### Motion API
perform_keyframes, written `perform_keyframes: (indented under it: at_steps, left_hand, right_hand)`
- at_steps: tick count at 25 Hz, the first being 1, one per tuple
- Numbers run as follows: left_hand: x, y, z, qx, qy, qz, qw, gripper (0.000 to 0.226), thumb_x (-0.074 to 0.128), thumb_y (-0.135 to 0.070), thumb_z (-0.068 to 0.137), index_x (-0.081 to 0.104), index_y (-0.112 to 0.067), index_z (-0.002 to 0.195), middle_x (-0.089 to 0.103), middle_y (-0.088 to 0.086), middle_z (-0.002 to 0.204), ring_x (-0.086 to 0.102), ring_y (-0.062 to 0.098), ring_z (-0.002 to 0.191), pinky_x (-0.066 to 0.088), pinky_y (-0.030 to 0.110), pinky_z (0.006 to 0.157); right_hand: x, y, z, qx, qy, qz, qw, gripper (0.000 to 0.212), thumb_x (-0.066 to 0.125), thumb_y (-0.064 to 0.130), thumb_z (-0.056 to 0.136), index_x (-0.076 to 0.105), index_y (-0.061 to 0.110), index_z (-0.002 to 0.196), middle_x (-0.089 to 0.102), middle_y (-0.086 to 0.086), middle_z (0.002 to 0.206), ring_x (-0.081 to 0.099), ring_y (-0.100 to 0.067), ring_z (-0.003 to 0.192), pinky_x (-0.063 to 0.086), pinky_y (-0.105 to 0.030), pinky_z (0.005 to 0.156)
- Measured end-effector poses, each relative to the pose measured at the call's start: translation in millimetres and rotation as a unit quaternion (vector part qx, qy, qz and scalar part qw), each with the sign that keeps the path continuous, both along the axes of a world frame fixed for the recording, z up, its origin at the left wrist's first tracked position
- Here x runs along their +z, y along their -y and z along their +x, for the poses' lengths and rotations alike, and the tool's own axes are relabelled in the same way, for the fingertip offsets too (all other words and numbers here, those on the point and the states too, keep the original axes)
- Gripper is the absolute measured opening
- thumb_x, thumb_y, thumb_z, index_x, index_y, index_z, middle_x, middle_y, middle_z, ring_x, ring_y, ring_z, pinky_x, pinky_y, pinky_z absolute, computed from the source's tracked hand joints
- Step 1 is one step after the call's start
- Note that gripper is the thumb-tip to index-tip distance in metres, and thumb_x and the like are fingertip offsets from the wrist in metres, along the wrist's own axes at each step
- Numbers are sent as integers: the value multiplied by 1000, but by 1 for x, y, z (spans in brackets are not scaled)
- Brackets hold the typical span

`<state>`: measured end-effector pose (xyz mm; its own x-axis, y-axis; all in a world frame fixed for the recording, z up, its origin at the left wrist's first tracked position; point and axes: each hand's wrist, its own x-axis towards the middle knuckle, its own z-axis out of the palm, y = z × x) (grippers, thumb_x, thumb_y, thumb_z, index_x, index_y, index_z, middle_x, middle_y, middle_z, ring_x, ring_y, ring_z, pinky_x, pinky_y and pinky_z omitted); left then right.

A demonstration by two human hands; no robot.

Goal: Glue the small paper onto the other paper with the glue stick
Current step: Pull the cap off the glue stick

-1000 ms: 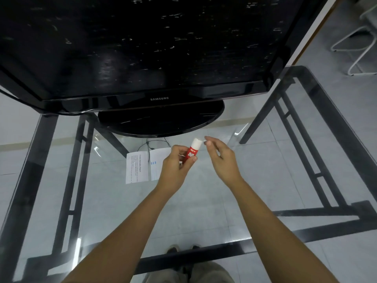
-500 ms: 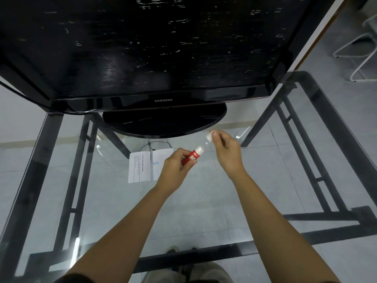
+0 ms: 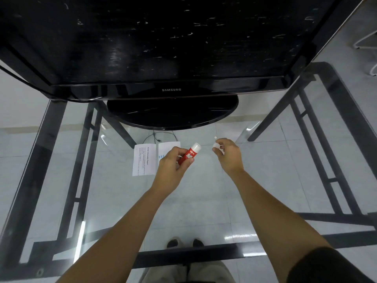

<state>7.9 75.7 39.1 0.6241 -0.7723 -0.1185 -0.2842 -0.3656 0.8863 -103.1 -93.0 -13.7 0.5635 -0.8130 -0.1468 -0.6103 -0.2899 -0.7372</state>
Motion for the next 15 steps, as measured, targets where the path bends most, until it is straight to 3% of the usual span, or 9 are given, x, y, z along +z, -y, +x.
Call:
perform_keyframes:
  at_steps: [8, 15]
  left_hand:
    - [0, -2, 0, -1, 6, -8, 1000, 17, 62, -29, 87, 54, -23, 101, 59, -9, 102, 55, 4, 88, 50, 26, 73]
    - [8, -3, 1, 4, 2, -20, 1000, 17, 62, -30, 86, 53, -29, 100, 59, -11, 100, 55, 1, 89, 43, 12, 70]
  right_hand:
    - [-4, 3, -1, 25, -28, -19, 999, 38, 60, 21, 89, 52, 10, 124, 58, -13, 121, 57, -27, 107, 46, -35, 92]
    - [14, 5, -2, 28, -27, -33, 999, 39, 59, 25, 89, 51, 10, 124, 56, -13, 123, 56, -26, 109, 45, -33, 92]
